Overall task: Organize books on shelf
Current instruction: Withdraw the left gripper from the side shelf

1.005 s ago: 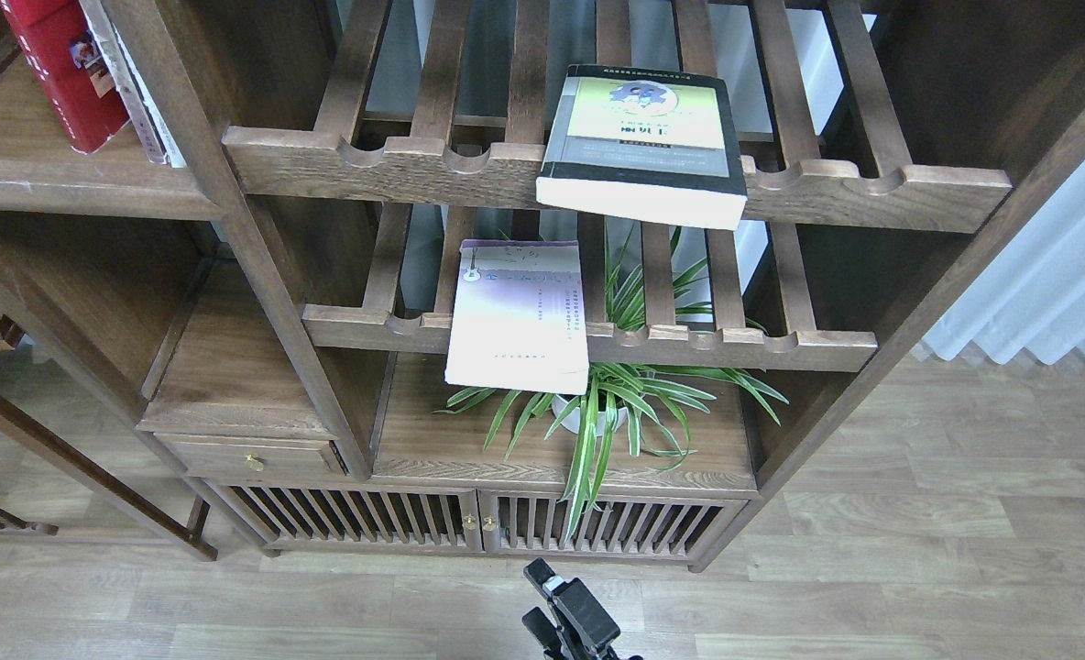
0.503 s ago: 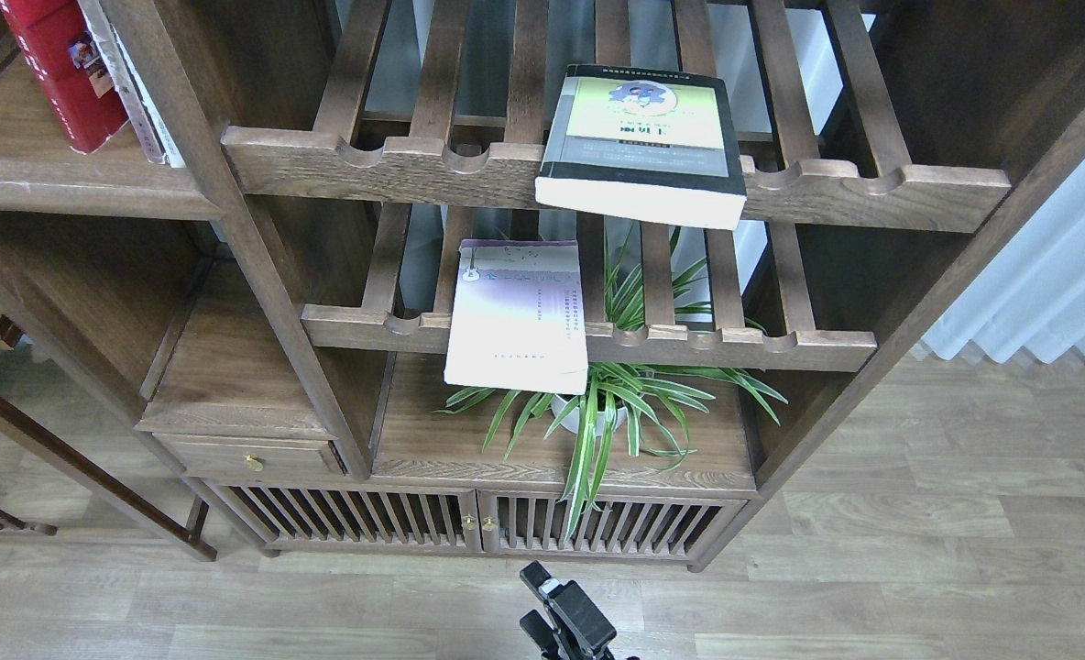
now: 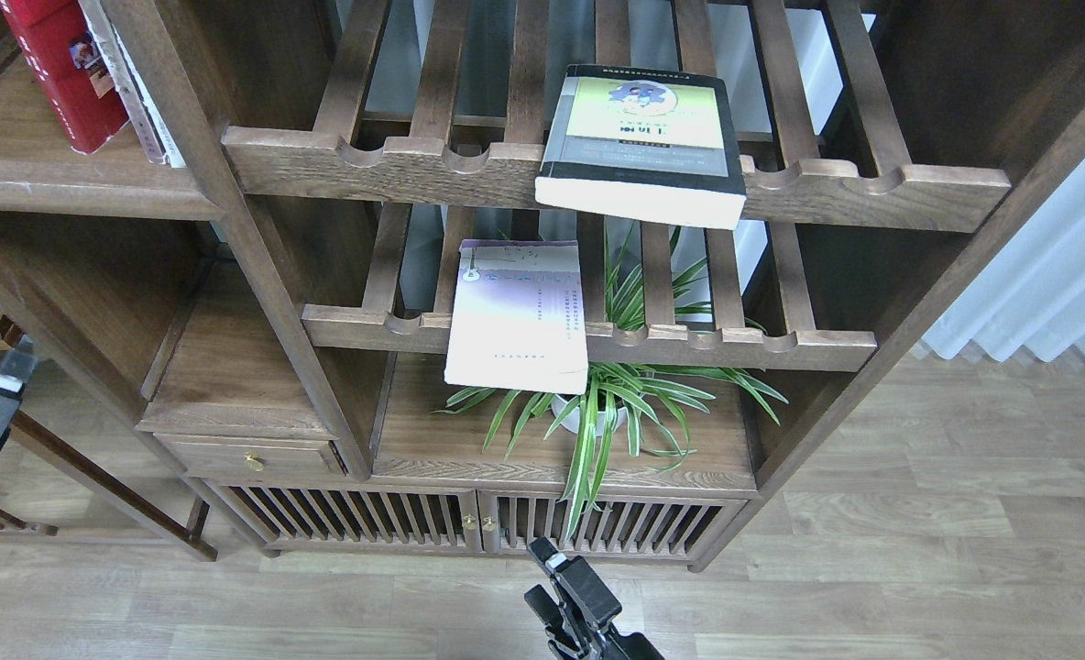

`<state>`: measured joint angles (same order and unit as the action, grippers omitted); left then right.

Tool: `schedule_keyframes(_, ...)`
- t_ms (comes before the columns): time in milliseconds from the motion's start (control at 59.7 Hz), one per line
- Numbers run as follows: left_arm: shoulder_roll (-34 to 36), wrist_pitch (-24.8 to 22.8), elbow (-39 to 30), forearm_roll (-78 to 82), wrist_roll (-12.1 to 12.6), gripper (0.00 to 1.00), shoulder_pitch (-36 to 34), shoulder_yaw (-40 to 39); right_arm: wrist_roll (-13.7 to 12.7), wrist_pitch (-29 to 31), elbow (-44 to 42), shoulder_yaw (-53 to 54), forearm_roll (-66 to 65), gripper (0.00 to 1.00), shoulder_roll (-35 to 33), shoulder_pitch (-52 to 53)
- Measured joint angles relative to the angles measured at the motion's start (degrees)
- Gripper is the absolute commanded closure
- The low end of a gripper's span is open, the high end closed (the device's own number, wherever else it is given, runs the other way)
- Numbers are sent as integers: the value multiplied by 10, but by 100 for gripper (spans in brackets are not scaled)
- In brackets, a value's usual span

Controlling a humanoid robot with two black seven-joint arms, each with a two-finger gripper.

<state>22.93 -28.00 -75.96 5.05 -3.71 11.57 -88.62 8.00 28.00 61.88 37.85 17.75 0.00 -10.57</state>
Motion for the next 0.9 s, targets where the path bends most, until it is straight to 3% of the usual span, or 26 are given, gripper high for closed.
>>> schedule_keyframes(905, -15, 0, 2, -1, 1, 0, 13, 14, 0, 0, -1, 1, 0, 0, 0, -6)
